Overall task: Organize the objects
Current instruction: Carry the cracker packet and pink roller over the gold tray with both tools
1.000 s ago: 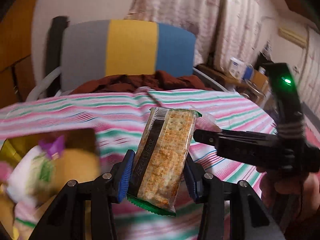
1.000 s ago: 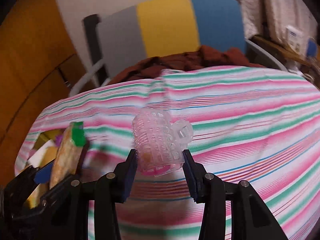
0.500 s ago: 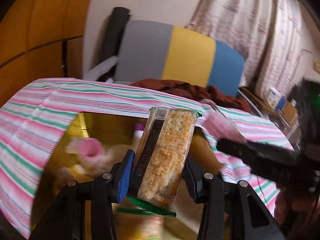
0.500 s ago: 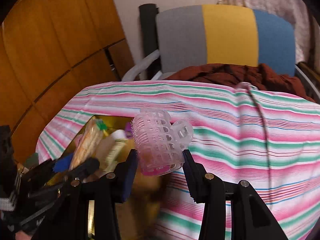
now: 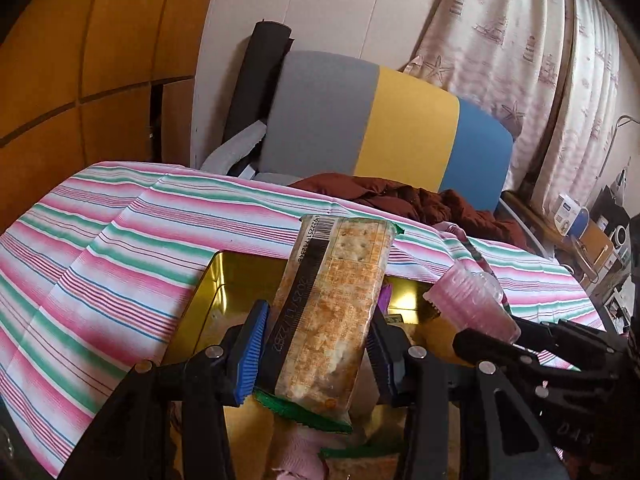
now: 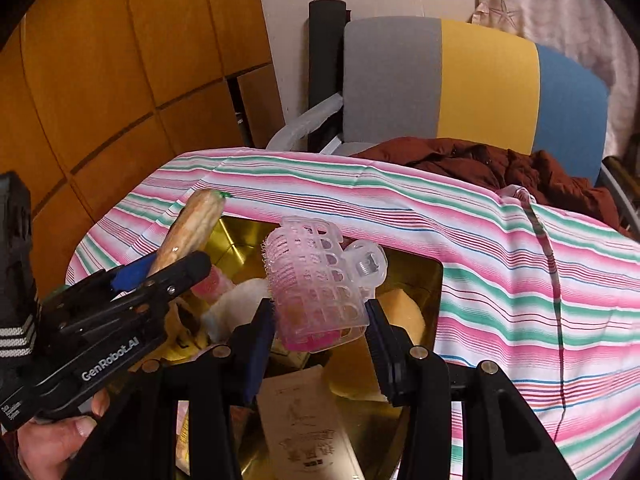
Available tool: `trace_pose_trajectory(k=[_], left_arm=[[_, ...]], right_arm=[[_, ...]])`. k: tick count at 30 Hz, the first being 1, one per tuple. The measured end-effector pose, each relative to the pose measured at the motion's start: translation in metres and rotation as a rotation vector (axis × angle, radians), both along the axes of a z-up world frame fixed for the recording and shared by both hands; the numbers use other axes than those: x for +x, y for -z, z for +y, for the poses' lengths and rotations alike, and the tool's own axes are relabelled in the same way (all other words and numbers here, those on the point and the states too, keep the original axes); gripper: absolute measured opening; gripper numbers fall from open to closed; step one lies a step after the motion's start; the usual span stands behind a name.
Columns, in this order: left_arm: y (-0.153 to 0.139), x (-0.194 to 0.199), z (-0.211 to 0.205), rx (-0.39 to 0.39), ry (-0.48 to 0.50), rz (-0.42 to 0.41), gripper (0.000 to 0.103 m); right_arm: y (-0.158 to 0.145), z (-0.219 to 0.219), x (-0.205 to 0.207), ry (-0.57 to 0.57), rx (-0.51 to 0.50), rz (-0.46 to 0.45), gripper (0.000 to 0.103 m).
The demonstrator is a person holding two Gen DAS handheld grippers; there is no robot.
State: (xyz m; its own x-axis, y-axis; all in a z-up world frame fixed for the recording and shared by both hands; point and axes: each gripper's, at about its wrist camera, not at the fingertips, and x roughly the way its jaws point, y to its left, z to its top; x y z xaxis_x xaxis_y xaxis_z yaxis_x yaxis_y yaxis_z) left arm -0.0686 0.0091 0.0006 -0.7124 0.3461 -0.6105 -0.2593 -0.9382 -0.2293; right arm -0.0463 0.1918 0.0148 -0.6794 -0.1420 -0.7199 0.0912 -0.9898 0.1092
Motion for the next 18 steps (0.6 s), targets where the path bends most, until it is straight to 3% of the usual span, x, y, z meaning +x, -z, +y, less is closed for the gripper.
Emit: trace_pose_trajectory(k=[18], left_arm=[[-0.003,-0.026,0.007,-0.012,0.019,-0.073,0.047]], right_arm=[[-0.003,-0.002,-0.003,0.025,0.011,-0.005,0.045]])
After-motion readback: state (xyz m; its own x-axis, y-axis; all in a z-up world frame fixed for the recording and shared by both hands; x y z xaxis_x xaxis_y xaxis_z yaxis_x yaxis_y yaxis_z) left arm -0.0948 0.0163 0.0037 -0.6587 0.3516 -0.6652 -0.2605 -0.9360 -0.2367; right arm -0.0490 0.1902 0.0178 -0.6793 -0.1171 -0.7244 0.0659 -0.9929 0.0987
